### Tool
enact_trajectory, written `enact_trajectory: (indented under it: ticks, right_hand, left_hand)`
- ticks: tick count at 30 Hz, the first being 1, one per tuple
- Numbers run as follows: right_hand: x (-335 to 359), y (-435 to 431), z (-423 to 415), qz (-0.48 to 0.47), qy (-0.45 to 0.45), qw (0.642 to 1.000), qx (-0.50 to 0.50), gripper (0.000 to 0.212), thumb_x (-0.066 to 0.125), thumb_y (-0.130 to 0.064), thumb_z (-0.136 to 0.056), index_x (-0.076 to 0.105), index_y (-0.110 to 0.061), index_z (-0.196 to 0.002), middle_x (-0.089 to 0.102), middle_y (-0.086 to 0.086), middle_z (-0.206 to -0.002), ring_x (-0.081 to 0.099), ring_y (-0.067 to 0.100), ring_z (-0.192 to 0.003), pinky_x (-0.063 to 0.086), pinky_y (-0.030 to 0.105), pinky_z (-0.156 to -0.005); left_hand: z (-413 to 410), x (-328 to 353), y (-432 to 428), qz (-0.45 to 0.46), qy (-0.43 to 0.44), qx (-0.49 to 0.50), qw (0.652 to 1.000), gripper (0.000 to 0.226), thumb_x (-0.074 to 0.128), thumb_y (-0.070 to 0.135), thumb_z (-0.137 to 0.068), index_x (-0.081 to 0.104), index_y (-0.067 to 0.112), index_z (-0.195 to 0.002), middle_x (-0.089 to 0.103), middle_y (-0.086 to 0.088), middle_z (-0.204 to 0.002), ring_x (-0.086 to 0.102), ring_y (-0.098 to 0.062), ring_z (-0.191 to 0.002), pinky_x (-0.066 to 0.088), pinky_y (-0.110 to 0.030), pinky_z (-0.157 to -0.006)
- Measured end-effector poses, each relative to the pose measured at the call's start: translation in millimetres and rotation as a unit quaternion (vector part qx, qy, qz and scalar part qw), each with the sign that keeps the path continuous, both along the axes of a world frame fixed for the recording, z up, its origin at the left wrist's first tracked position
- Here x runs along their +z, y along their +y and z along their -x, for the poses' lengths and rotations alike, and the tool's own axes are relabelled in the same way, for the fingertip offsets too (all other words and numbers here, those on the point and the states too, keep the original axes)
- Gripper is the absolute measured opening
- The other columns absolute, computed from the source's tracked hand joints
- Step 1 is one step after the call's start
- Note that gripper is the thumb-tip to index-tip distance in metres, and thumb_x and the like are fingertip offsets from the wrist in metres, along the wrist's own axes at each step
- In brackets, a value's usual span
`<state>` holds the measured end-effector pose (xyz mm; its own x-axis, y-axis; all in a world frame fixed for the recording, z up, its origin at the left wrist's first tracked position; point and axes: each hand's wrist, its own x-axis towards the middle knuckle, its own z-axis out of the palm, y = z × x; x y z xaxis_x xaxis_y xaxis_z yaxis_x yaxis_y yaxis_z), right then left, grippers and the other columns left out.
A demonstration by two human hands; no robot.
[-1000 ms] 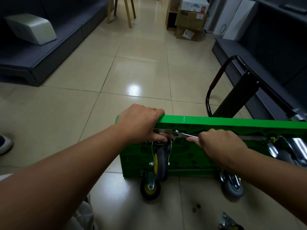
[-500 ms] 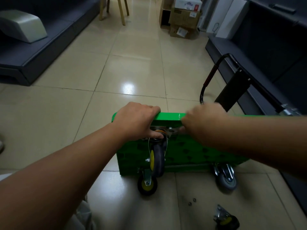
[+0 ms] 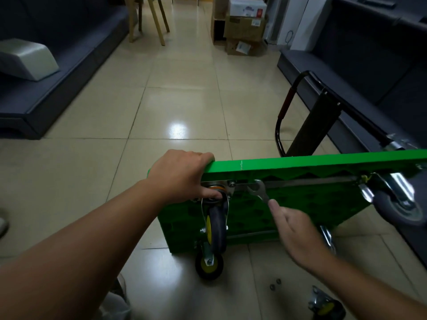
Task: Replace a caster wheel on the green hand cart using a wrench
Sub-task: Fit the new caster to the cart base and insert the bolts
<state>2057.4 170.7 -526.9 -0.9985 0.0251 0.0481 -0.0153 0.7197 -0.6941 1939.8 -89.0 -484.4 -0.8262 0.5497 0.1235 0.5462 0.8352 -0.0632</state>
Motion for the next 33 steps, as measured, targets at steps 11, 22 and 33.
enact_trajectory:
  ticks: [11,22,33]
  right_hand:
    - [-86.3,-60.8,26.9,0.237,0.030,0.970,-0.039,0.053,0.033,-0.070,-0.098,0.039,-0.034,-0.059,0.032,-0.010,-0.053,0.033,0.016,-0.051,0.032,0.048,-0.050]
    - [-114.0,-70.8,49.8,0.189,0.058,0.975,-0.101,0.075,0.023,-0.088,-0.087,0.052,-0.023,-0.062,0.054,0.008,-0.054,0.058,0.027,-0.053,0.046,0.042,-0.050]
    - [-101.2,-60.0,50.0,0.134,0.073,0.982,-0.111,0.084,0.025,-0.093,-0.080,0.054,-0.018,-0.056,0.054,0.002,-0.051,0.058,0.028,-0.051,0.045,0.041,-0.049]
  left_hand:
    - [-0.2,0.7,-1.4,-0.008,-0.005,0.005,1.000,0.087,0.043,0.099,-0.063,0.054,0.032,-0.117,0.068,0.009,-0.089,0.062,-0.019,-0.073,0.043,-0.032,-0.059]
    - [-1.3,-0.9,-1.9,-0.001,0.010,0.011,1.000,0.088,0.038,0.100,-0.064,0.053,0.033,-0.118,0.067,0.009,-0.088,0.061,-0.018,-0.069,0.049,-0.033,-0.060]
    - [-2.8,1.7,-0.1,0.002,-0.001,0.015,1.000,0.090,0.036,0.100,-0.063,0.053,0.032,-0.119,0.067,0.009,-0.089,0.062,-0.018,-0.071,0.054,-0.037,-0.066]
